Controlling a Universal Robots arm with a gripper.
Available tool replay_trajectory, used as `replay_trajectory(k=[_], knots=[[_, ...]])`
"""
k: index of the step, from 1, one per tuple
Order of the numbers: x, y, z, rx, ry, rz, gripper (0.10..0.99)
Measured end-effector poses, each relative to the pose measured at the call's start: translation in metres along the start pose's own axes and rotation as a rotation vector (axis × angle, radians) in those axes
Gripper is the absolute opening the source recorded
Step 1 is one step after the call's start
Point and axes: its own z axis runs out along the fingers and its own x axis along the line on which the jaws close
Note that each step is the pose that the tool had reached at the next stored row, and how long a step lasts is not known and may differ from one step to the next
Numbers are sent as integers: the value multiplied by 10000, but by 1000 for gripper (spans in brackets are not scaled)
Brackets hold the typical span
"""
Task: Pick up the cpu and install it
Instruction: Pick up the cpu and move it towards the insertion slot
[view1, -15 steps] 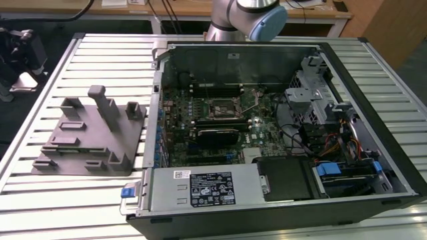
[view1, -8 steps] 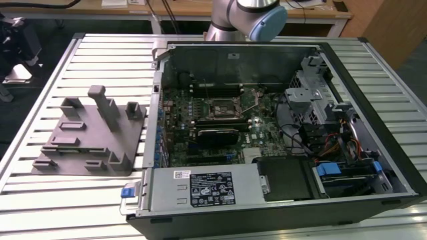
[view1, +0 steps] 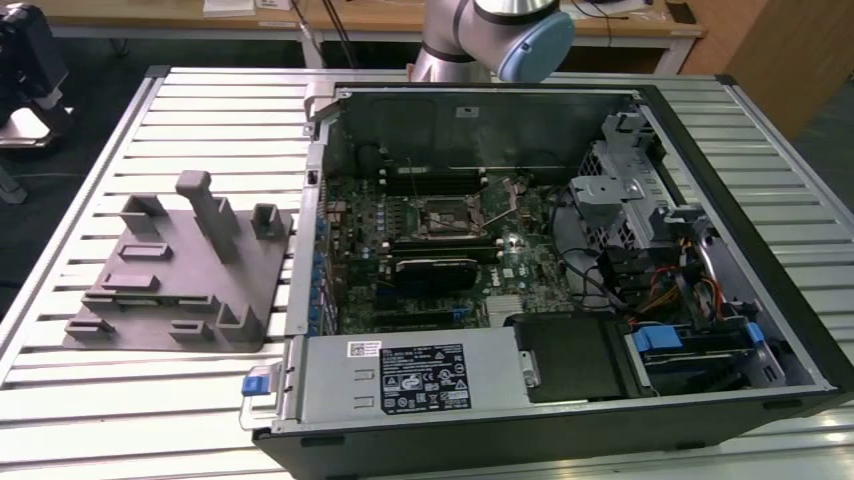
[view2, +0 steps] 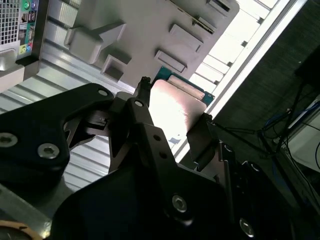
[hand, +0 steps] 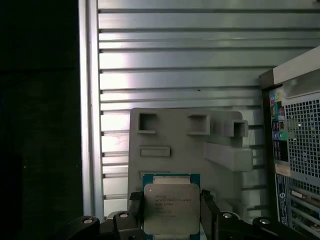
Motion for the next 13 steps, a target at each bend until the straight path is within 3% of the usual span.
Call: replay_trajectory(k=[9, 13], knots=[[-15, 13, -237, -18, -65, -3, 541], [-16, 15, -252, -24, -71, -2, 541]])
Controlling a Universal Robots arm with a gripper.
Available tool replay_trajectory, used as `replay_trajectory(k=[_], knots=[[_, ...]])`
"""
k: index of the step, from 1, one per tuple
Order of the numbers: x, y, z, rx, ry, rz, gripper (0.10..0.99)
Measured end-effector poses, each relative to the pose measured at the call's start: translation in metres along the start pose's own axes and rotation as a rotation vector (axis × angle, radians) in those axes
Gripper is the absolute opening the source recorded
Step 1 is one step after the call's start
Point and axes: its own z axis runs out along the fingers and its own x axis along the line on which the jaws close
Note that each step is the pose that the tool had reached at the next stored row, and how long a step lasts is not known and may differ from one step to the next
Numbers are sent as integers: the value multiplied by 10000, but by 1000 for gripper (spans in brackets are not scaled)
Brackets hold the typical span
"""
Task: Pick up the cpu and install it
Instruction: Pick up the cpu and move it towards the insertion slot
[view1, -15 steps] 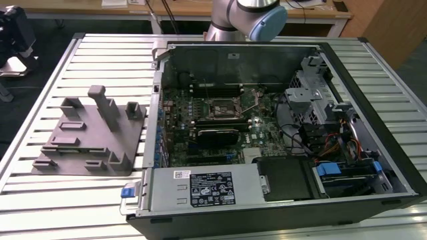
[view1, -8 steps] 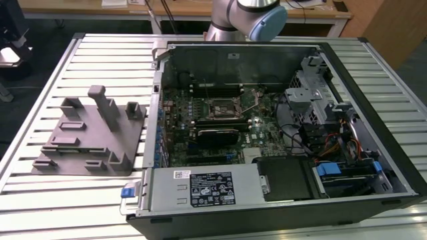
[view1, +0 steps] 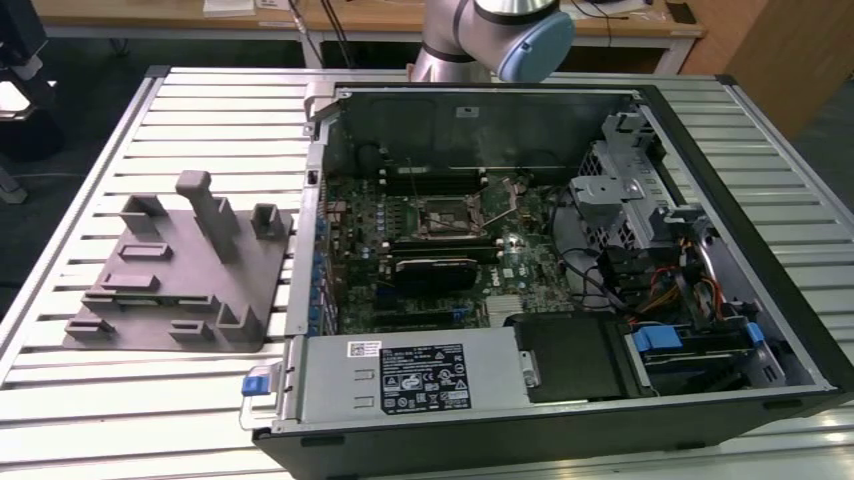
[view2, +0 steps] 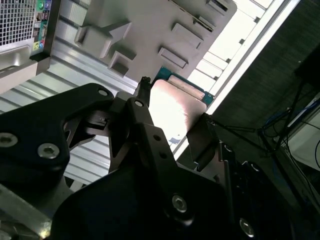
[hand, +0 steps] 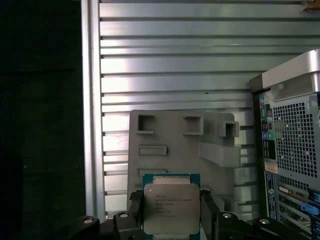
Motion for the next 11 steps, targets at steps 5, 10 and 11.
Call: replay_trajectory(k=[5, 10, 11], knots=[[-26, 2, 0, 2, 3, 0, 541], [-131, 10, 9, 1, 2, 0, 541], [-156, 12, 10, 1, 2, 0, 541]])
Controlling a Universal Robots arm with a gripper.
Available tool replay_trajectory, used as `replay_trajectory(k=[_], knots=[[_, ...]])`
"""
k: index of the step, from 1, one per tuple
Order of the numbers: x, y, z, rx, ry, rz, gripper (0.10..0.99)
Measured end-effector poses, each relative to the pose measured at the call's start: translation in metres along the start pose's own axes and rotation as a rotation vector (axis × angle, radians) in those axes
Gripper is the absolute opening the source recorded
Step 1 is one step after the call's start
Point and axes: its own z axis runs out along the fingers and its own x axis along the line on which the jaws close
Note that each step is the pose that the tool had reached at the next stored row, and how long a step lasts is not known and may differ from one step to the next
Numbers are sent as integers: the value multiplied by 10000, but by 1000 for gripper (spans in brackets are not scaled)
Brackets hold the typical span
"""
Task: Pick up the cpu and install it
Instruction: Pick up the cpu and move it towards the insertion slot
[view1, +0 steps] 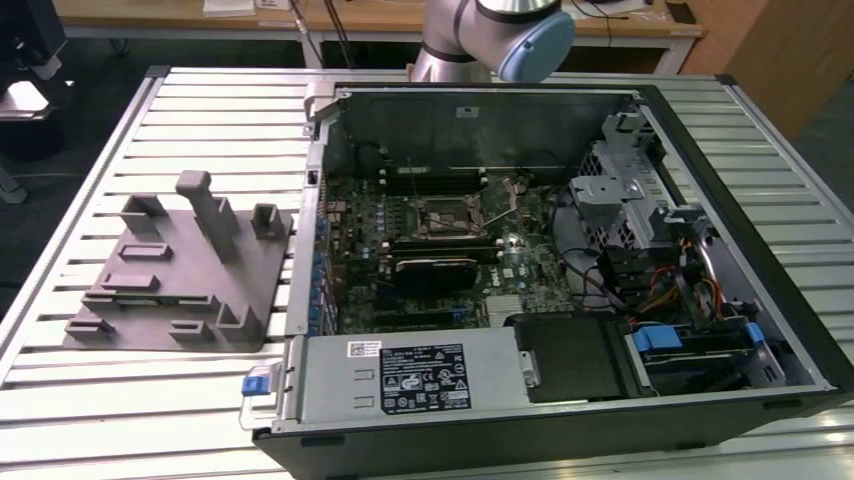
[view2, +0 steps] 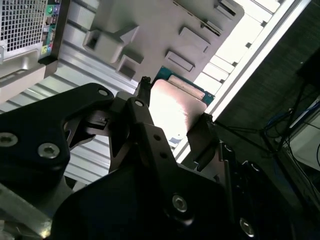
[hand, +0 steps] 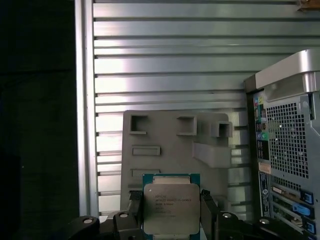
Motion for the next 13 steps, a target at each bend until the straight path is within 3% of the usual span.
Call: replay_trajectory(k=[13], knots=[[-421, 34, 33, 0, 2, 0, 541]])
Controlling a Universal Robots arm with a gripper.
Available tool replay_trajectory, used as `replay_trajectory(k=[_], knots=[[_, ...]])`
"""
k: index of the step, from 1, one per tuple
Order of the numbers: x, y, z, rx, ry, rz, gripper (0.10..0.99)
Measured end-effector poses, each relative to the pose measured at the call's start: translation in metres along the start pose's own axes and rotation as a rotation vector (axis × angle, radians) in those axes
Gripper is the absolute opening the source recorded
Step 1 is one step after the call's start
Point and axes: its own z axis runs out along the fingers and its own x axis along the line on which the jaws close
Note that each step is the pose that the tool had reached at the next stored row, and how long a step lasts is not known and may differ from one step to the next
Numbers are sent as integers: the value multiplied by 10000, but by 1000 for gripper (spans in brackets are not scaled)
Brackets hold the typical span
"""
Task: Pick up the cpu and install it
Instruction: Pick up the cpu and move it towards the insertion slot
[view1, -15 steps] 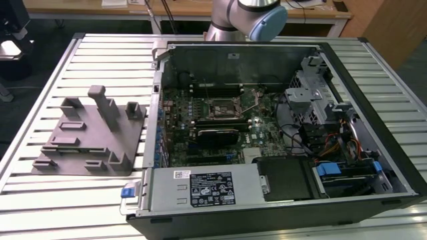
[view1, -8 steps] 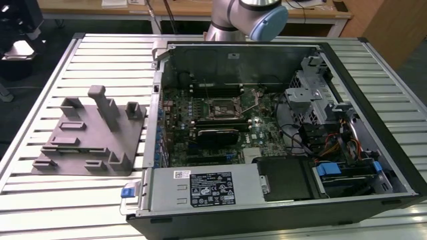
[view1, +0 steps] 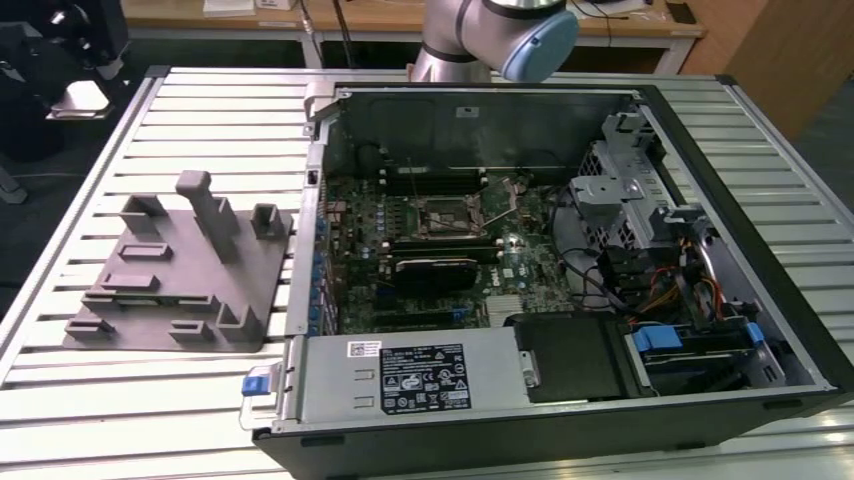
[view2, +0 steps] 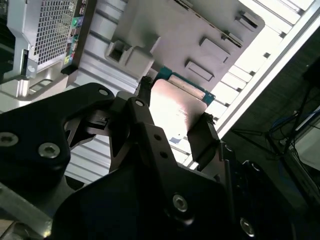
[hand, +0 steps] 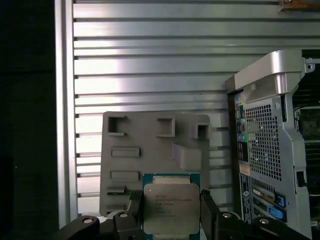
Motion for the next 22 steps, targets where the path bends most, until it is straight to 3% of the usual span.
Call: replay_trajectory(k=[9, 22], knots=[[-392, 31, 37, 2, 32, 1, 541], [-975, 67, 152, 12, 187, 10, 541]])
